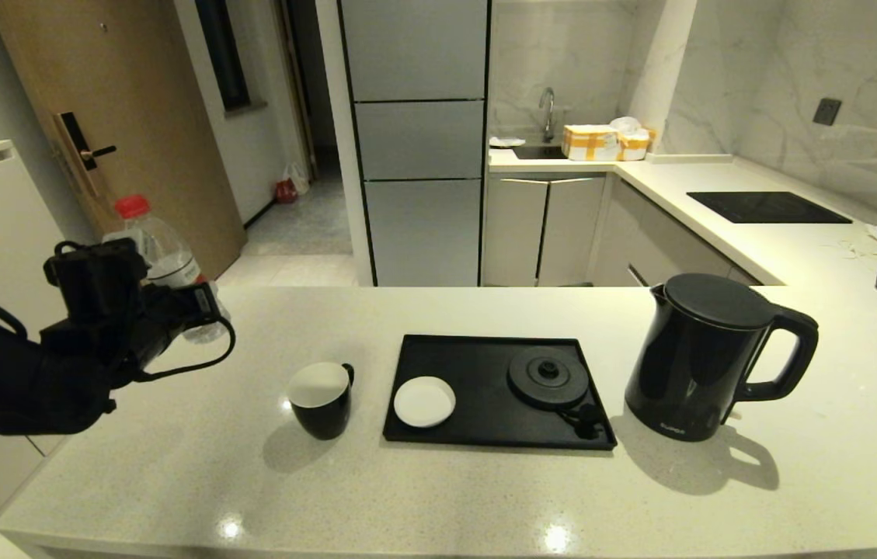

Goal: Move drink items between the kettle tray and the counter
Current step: Place it on the left

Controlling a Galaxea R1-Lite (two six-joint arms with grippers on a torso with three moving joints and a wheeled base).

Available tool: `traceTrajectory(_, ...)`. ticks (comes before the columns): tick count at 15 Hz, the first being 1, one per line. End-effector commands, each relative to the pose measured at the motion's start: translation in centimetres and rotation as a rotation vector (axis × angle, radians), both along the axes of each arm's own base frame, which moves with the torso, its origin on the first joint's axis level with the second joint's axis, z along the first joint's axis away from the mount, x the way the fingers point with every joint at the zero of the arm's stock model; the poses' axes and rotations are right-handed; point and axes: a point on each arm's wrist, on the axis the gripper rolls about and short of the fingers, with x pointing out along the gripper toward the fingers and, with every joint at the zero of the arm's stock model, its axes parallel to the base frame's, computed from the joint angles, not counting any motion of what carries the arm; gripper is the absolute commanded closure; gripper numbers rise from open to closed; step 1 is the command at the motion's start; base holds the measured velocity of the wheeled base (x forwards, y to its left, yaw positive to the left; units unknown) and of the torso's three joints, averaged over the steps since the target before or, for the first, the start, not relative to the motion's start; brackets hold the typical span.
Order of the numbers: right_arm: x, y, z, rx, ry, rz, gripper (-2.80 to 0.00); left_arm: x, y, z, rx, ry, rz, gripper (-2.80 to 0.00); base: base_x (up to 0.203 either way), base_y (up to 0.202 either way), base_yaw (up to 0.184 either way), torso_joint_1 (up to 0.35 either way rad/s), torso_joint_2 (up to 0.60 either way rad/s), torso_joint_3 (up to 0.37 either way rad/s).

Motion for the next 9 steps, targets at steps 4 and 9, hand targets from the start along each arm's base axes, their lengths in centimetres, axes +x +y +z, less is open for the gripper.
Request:
traceTrajectory(4,0.0,0.0,0.0,0.000,0.003,0.001,0.00,0.1,2.5,-7.4,0.015,0.104,0.010,0.00,0.000,0.000,0.000,0.000,0.00,0.000)
traceTrajectory(9,0.0,0.0,0.0,0.000,0.003,0.001,0.00,0.2,0.4,-13.0,0.087,0.129,-0.087,0.00,0.000,0.000,0.000,0.000,0.00,0.000)
